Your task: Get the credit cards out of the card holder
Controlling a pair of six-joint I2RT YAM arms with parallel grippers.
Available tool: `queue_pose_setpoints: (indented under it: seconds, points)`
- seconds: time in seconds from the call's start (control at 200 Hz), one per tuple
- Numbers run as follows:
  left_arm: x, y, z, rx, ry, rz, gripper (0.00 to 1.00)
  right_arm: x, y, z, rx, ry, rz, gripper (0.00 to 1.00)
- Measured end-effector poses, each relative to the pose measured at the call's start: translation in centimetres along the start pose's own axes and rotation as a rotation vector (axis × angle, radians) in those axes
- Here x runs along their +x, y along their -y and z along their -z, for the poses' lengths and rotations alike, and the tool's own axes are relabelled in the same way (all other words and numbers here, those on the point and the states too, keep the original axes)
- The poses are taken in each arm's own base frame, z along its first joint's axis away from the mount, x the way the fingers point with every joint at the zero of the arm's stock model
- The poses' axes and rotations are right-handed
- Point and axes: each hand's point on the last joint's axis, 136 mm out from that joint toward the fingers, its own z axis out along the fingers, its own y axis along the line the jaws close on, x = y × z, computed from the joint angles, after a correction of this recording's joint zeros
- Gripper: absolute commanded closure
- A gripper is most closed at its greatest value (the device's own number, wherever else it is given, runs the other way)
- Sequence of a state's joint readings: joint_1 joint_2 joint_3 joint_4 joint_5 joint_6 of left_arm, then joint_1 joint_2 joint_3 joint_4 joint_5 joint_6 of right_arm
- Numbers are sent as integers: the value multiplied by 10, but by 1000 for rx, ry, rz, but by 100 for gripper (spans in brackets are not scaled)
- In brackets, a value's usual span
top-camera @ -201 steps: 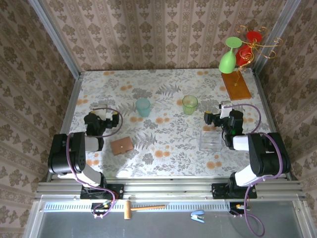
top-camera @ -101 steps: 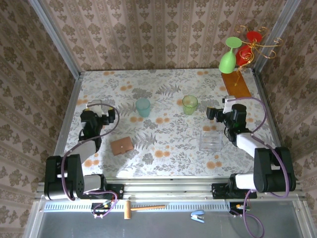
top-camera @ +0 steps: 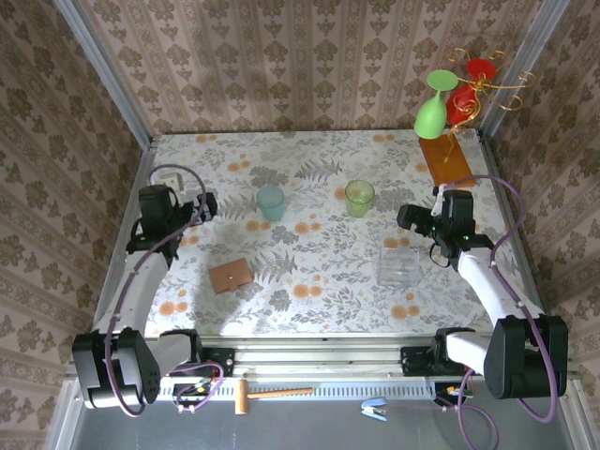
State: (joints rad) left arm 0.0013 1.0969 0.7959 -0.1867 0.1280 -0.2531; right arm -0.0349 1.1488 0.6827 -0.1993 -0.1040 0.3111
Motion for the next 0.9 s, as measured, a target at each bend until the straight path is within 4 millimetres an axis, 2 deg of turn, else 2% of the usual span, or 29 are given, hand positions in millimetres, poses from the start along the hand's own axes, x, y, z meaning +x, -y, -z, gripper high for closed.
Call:
queue_pose_setpoints:
  seconds: [0.165, 0.26, 0.385, 0.485, 0.625, 0.685, 0.9]
  points:
    - [-10, 14, 22, 37, -79, 12, 0, 33, 10, 6, 49, -142, -76, 7]
    - [-3, 19, 31, 55, -146, 11, 0, 48, 13, 13, 70, -198, -109, 9]
    - [13, 18, 33, 58, -212, -8, 0, 58, 14, 21, 76, -235, -138, 16]
    - [31, 14, 32, 49, -266, -13, 0, 63, 14, 24, 79, -256, -151, 24]
    - [42, 12, 32, 44, -295, -14, 0, 71, 15, 27, 85, -289, -154, 40]
    - [44, 12, 32, 44, -299, -14, 0, 72, 16, 26, 88, -298, -160, 47]
    - [40, 5, 36, 28, -275, -4, 0, 82, 20, 18, 108, -353, -155, 63]
